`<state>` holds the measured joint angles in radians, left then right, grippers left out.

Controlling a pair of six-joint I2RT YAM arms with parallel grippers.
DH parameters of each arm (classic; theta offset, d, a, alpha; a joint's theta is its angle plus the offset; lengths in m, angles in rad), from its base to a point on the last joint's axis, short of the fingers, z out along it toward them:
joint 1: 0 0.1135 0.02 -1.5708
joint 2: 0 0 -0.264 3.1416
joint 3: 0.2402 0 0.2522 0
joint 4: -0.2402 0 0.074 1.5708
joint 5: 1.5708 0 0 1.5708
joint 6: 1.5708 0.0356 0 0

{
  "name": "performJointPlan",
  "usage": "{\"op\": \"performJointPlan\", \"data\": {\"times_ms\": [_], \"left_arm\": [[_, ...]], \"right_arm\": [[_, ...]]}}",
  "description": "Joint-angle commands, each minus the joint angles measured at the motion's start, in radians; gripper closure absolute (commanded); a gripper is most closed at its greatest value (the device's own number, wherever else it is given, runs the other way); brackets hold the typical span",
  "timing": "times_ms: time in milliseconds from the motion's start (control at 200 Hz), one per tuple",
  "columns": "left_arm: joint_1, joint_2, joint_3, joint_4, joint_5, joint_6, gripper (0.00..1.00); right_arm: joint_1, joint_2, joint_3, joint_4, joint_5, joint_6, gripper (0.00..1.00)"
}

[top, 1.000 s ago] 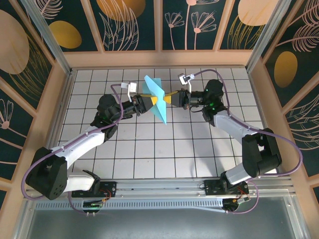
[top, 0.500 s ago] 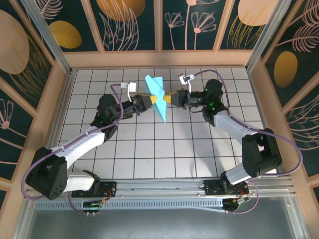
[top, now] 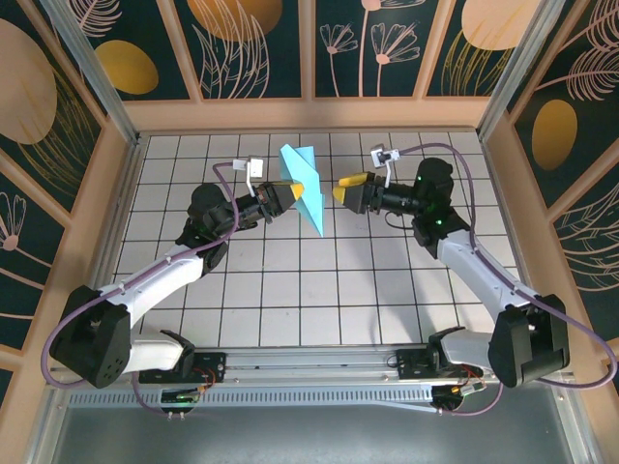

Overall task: Fold a paper plane with a square sheet of paper (fold left side to right side)
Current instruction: Turn over the paper at the center of the table.

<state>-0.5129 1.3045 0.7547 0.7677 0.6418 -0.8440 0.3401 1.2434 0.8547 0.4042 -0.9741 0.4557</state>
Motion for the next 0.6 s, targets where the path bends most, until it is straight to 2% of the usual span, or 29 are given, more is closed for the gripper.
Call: {"op": "performJointPlan", "data": {"times_ms": [0, 145, 380, 460, 596], "left_arm": [[-0.006, 0.001, 0.007, 0.079, -0.005, -0.016, 0.94], [-0.009, 0.000, 0.009, 0.077, -0.007, -0.018, 0.94], [-0.012, 0.007, 0.015, 0.077, -0.005, -0.026, 0.94], [-0.013, 0.008, 0.015, 0.078, -0.003, -0.027, 0.94], [-0.013, 0.012, 0.020, 0.070, 0.000, -0.029, 0.94]], "right_arm": [[0.004, 0.003, -0.055, -0.002, 0.012, 0.014, 0.27], [0.042, 0.031, -0.076, 0.055, -0.015, 0.038, 0.23], [0.105, 0.085, -0.057, 0.177, -0.050, 0.096, 0.22], [0.114, 0.107, -0.040, 0.198, -0.049, 0.109, 0.25], [0.119, 0.129, -0.004, 0.214, -0.057, 0.123, 0.36]]}}
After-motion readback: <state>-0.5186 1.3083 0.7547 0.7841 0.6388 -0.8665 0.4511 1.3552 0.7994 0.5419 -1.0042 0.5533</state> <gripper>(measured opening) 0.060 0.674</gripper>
